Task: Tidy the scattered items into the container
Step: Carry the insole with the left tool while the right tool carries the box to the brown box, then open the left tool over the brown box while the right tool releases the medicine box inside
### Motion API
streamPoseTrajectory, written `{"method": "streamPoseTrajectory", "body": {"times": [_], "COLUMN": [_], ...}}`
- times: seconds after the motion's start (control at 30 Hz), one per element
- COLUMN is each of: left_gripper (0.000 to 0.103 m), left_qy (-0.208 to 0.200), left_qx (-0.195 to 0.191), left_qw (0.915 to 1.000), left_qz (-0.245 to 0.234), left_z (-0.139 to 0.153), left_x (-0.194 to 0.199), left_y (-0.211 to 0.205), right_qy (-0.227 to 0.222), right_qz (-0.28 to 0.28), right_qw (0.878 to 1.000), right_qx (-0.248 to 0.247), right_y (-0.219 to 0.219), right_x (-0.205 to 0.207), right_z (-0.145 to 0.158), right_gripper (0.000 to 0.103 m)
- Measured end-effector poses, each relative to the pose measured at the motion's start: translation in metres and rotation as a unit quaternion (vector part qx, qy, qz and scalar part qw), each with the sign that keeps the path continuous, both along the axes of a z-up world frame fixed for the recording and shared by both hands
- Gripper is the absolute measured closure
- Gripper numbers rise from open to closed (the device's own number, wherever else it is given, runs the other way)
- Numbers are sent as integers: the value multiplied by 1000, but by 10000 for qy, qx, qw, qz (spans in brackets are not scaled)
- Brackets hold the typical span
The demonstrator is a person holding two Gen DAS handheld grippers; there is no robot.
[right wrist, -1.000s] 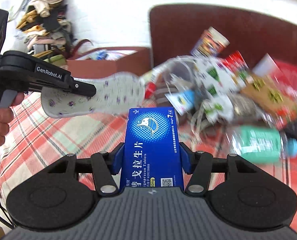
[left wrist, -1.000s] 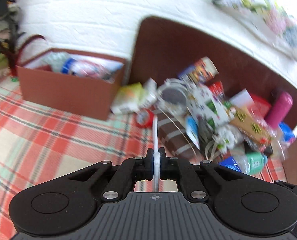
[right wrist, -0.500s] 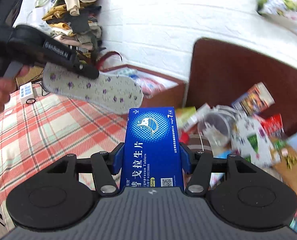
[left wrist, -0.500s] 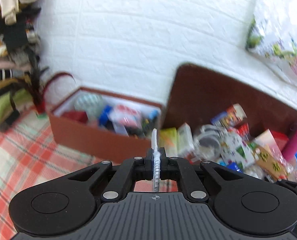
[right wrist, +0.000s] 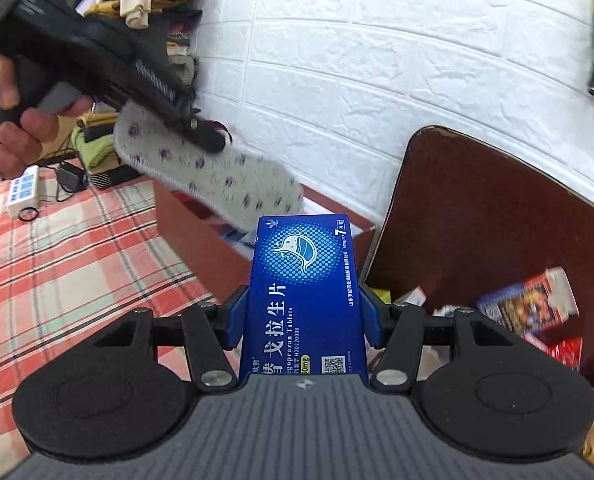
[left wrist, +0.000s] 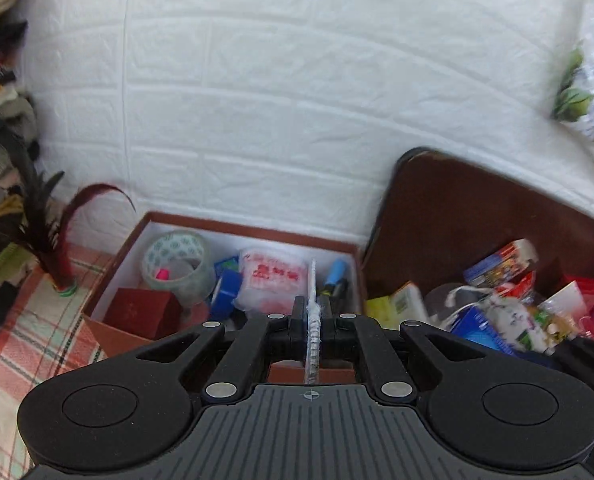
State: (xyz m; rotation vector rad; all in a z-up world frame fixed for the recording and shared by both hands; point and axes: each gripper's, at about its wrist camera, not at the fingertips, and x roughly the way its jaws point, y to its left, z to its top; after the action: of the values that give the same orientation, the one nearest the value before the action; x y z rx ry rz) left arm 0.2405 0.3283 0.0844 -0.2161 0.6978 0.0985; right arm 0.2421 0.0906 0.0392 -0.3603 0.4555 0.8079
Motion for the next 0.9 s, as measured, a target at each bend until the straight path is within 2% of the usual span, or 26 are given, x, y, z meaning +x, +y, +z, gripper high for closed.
{"method": "streamPoseTrajectory", "body": {"times": [0.17,0.3,0.33,0.4,0.43,0.6,0.7,0.77,0.9], "left_gripper": [103,102,99,85,81,44,42,42,41], "left_qy": [365,493,505,531,524,342,301,327,372], "left_qx": [-130,-239,-252,-264,-278,-446,-481,-314,-170], "left_qw": [9989,9978,9977,9974,9971,9944,9929,9930,9912], "left_qz": [281,370,381,420,477,897,1048,1093,1255], "left_z": [-34,-55,-58,-65,-67,-70,-67,-65,-61], "left_x": [34,57,63,72,75,78,68,61,52], "left_y": [46,76,81,92,96,121,129,131,140], "right_qy": [-121,-48,-20,-16,-35,-57,-3,129,174], "right_qz": [74,203,231,299,305,433,600,643,463], "right_qw": [9995,9990,9989,9987,9986,9982,9974,9958,9969], "right_qx": [-300,-407,-412,-418,-441,-418,-400,-646,-611], "right_y": [29,51,56,67,72,100,116,122,107], "right_x": [33,57,61,70,73,87,94,98,100], "right_z": [-5,-10,-11,-12,-12,-14,-23,-34,-40], "right_gripper": [42,42,42,42,42,42,41,37,36]}}
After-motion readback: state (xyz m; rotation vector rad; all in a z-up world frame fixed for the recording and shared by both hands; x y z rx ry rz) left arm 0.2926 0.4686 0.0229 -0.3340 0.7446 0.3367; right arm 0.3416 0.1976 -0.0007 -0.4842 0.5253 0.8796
